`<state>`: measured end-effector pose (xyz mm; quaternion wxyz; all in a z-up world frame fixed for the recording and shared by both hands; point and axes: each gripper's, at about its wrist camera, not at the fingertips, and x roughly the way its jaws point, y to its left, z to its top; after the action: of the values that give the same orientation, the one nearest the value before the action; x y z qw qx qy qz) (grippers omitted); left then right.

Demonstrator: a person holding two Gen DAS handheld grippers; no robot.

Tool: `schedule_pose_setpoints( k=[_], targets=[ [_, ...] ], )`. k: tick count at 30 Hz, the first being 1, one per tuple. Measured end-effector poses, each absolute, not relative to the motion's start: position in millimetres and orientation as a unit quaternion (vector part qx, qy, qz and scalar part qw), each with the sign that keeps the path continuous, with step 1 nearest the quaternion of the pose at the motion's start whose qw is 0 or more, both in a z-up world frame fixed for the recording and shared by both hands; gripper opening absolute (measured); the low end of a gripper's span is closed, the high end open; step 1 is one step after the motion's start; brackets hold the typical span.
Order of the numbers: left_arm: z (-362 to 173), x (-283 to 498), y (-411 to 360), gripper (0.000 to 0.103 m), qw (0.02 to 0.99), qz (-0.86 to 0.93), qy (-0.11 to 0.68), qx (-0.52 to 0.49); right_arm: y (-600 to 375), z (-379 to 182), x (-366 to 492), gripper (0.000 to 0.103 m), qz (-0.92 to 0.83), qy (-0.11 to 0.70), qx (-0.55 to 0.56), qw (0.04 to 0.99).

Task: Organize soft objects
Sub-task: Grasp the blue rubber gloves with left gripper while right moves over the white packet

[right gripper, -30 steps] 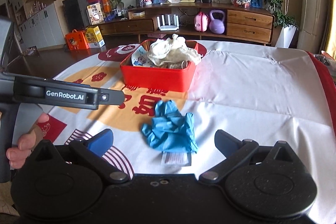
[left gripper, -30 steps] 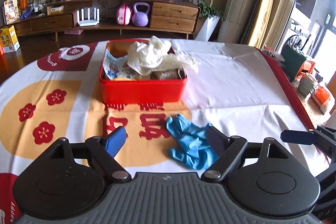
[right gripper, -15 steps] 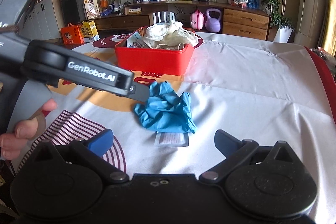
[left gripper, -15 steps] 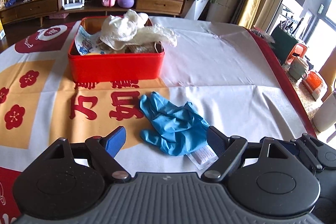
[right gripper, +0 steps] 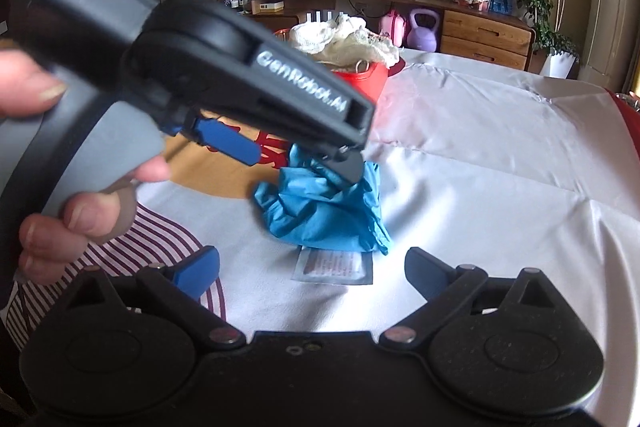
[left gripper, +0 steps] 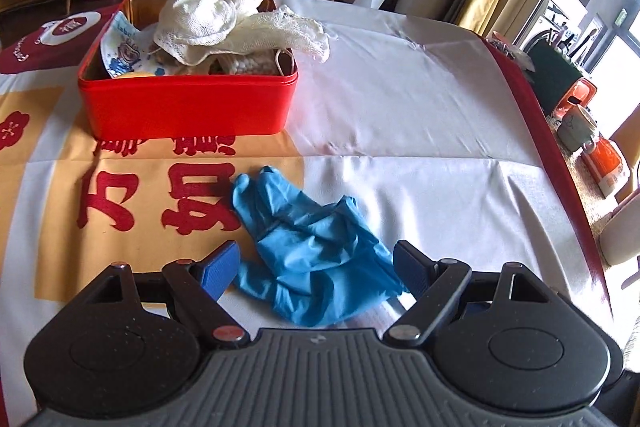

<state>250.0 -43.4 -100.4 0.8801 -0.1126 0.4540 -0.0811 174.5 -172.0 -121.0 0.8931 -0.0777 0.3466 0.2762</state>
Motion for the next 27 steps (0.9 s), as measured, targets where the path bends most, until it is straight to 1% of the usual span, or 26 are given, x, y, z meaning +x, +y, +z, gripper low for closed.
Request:
schedule_pose_setpoints(
  k=[12, 17, 22, 24, 25, 26, 27],
  targets=[
    [-120.7, 284.9, -58.6, 0.084, 0.858, -0.09, 0.493, -0.114, -168.0, -134.5, 192.9, 0.091, 0.285, 0.362, -0.077, 0.884],
    [-125.5, 282.9, -60.0, 0.084, 0.863, -0.1, 0.485, -0.105, -159.6, -136.6, 191.4, 0.089, 0.284, 0.367, -0.102, 0.88],
    [-125.7, 279.1, -59.1, 0.082, 0.868, -0.107, 0.476, -0.099, -158.4, -137.9, 193.7, 0.088, 0.278, 0.376, -0.099, 0.878],
    [-125.8, 277.5, -55.6, 0.075, 0.87, -0.104, 0.472, -0.1, -158.9, -137.9, 194.2, 0.088, 0.275, 0.377, -0.097, 0.879],
    [-125.8, 276.7, -53.1, 0.074, 0.87, -0.103, 0.471, -0.103, -158.8, -137.8, 194.5, 0.089, 0.275, 0.377, -0.097, 0.879],
    [-125.8, 276.2, -51.3, 0.068, 0.871, -0.102, 0.469, -0.105, -158.5, -138.2, 194.1, 0.089, 0.275, 0.377, -0.099, 0.879],
    [-125.6, 275.5, -49.4, 0.06, 0.872, -0.098, 0.468, -0.105, -158.4, -138.7, 194.2, 0.089, 0.274, 0.377, -0.101, 0.879]
  ],
)
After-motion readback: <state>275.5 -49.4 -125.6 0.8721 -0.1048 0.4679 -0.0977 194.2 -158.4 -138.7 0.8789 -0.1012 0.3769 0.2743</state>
